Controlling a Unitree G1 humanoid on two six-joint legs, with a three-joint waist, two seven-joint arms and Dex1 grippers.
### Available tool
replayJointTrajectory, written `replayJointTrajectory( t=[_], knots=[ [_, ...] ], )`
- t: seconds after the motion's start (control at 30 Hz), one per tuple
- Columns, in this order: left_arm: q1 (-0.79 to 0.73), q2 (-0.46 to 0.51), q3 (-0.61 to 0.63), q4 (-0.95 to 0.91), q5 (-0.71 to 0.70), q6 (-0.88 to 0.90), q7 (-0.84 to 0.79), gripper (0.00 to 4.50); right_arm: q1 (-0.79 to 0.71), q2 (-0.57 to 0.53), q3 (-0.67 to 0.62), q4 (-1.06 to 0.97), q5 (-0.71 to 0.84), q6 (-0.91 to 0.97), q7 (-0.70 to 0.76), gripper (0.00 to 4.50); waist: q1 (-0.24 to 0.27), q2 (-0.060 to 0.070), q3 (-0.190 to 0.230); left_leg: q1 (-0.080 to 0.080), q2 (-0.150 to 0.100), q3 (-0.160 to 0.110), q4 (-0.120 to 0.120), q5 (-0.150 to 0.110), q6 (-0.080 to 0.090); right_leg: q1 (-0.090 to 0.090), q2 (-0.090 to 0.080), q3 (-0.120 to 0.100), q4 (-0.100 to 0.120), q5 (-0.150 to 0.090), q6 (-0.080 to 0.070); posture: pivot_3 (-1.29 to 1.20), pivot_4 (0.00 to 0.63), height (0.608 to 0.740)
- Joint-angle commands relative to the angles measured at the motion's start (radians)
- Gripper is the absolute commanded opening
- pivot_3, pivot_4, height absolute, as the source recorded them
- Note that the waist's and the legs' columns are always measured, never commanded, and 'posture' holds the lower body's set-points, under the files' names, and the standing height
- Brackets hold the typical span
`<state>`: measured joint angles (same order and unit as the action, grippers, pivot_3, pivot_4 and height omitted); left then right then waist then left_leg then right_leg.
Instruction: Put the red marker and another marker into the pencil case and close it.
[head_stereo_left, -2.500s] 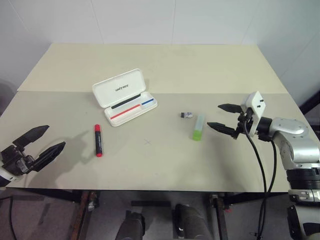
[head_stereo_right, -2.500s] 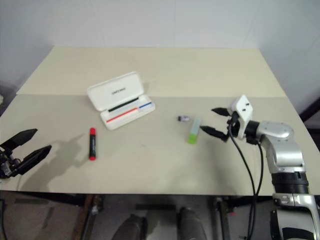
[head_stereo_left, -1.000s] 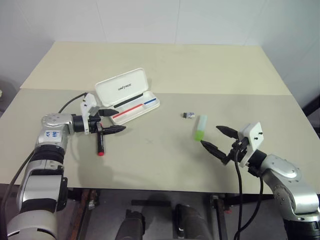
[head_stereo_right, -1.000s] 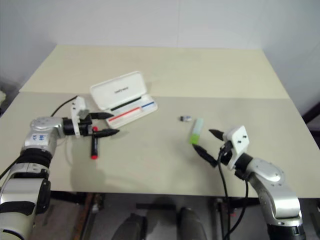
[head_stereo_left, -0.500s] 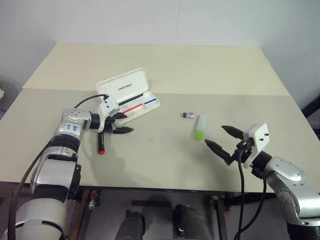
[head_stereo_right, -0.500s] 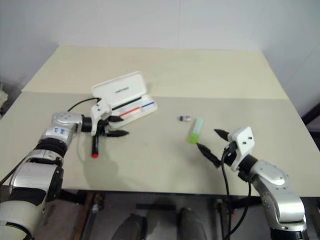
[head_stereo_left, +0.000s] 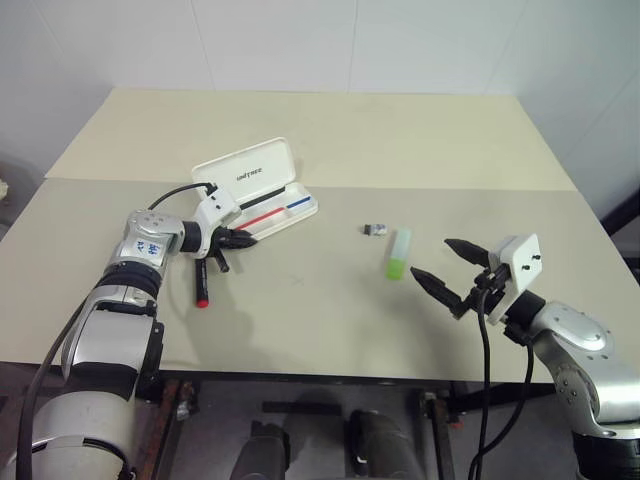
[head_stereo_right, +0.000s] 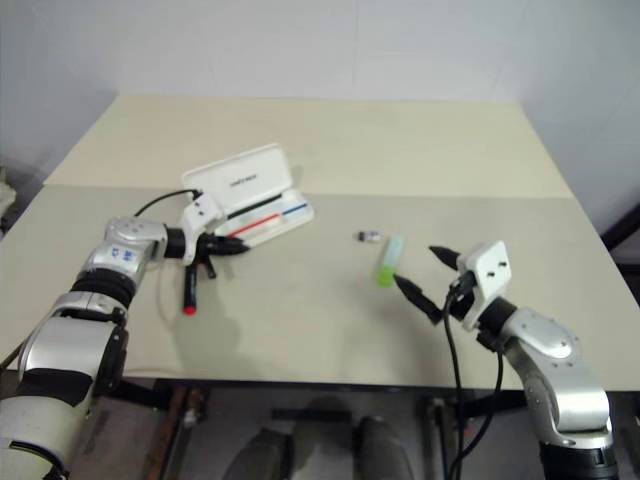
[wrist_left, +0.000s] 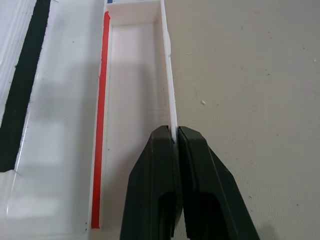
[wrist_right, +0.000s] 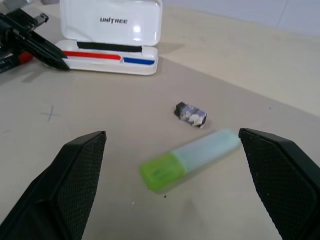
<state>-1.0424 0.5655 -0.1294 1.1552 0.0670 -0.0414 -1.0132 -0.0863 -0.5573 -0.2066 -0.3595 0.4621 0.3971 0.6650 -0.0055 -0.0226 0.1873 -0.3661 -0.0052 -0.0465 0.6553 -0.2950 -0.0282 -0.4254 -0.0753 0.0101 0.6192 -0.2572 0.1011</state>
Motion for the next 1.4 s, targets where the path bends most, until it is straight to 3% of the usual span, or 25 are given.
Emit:
replayJointTrajectory(
  t=[0.03, 0.3, 0.6, 0.8, 1.0, 1.4],
  knots=[
    [0.005, 0.016, 0.002, 0.015, 0.032, 0.005, 0.055, 0.04, -0.032, -0.012, -0.015, 0.014, 0.005, -0.024, 0.011, 4.5, -0.001, 0.0, 0.0, 0.0, 0.0, 0.0, 0.0, 0.001, 0.001, 0.0, 0.0, 0.0, 0.0, 0.0, 0.0, 0.0, 0.15, 0.74],
    [0.007, 0.031, 0.017, -0.067, 0.019, -0.216, 0.025, 0.04, -0.079, -0.034, -0.011, 0.074, -0.003, -0.042, 0.045, 4.5, 0.002, -0.003, 0.002, -0.002, 0.001, 0.0, 0.0, 0.003, 0.003, -0.001, 0.001, 0.0, -0.001, 0.002, -0.002, 0.0, 0.15, 0.74],
    [0.077, 0.053, 0.013, -0.275, -0.042, -0.337, -0.171, 0.04, -0.122, -0.049, 0.0, 0.099, -0.009, -0.033, 0.069, 4.5, 0.005, -0.003, 0.002, -0.007, 0.0, 0.0, -0.006, 0.003, 0.003, -0.003, -0.001, 0.0, -0.009, 0.005, 0.002, 0.0, 0.15, 0.74],
    [0.23, 0.046, -0.009, -0.6, -0.113, -0.22, -0.28, 0.04, -0.04, -0.098, -0.039, 0.055, 0.011, -0.019, 0.106, 4.5, 0.005, -0.003, 0.002, -0.009, 0.0, 0.001, -0.008, 0.002, 0.003, -0.003, -0.002, 0.0, -0.013, 0.005, 0.002, 0.0, 0.15, 0.74],
    [0.363, 0.035, -0.036, -0.85, -0.13, -0.088, -0.269, 0.04, 0.118, -0.149, -0.144, -0.059, 0.094, -0.007, 0.174, 4.5, 0.01, -0.003, 0.002, -0.008, 0.0, 0.001, -0.005, 0.002, 0.003, -0.002, -0.002, 0.001, -0.013, 0.005, 0.003, 0.0, 0.15, 0.74],
    [0.472, 0.071, -0.055, -0.966, -0.134, -0.033, -0.263, 0.04, 0.375, -0.165, -0.269, -0.171, 0.153, -0.091, 0.308, 4.5, 0.004, -0.003, 0.002, -0.003, 0.0, 0.002, -0.004, 0.002, 0.004, 0.001, 0.0, 0.004, -0.011, 0.005, 0.002, 0.0, 0.15, 0.74]
  ],
)
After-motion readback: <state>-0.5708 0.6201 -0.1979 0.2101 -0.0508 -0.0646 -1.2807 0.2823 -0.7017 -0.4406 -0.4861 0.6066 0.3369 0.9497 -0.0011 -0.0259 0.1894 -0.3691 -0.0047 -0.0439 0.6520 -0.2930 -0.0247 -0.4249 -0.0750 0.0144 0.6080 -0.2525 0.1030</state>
